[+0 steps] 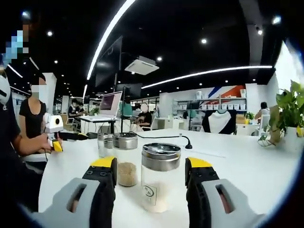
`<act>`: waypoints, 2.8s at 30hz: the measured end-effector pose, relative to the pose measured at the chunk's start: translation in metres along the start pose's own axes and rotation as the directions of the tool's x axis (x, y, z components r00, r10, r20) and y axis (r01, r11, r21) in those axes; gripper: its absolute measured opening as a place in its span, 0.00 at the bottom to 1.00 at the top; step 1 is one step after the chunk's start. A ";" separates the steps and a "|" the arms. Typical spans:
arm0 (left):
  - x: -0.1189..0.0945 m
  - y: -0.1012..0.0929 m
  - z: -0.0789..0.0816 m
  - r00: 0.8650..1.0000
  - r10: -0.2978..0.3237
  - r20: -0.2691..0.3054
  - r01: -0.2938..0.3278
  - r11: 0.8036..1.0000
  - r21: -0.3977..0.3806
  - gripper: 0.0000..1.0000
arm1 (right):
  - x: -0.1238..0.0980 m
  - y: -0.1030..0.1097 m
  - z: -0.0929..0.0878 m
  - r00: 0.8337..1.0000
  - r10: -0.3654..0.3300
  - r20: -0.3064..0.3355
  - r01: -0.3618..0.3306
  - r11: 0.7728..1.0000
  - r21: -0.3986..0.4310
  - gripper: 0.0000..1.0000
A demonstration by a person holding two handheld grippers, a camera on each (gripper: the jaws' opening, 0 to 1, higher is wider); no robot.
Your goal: Rotate the seasoning bottle until the label or dispensing opening points toward the visible target arrow and the bottle remains upright within the marked orientation range
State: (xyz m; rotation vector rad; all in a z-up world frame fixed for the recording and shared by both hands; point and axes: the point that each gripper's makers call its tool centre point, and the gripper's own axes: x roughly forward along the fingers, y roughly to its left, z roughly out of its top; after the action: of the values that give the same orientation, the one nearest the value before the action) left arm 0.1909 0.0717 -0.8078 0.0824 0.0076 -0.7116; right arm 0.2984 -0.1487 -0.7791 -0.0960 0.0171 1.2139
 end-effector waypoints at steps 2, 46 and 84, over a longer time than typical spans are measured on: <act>-0.001 0.001 0.000 1.000 0.003 0.001 -0.003 1.000 -0.001 1.00 | -0.004 0.000 0.004 0.999 -0.024 0.025 0.023 1.000 0.006 0.64; -0.036 -0.010 0.008 0.996 0.095 -0.002 -0.095 0.994 -0.048 1.00 | -0.058 0.121 -0.016 0.849 -0.528 -0.011 0.527 0.848 0.056 0.99; -0.069 -0.027 0.010 0.984 0.175 0.033 -0.173 0.983 -0.056 1.00 | -0.092 0.143 -0.009 0.783 -0.621 0.049 0.618 0.784 0.058 0.93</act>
State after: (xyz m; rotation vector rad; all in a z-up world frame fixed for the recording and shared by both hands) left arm 0.1205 0.0954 -0.7969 0.0184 -0.0172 -0.5375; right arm 0.1325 -0.1855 -0.7919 -0.0220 -0.0471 0.5474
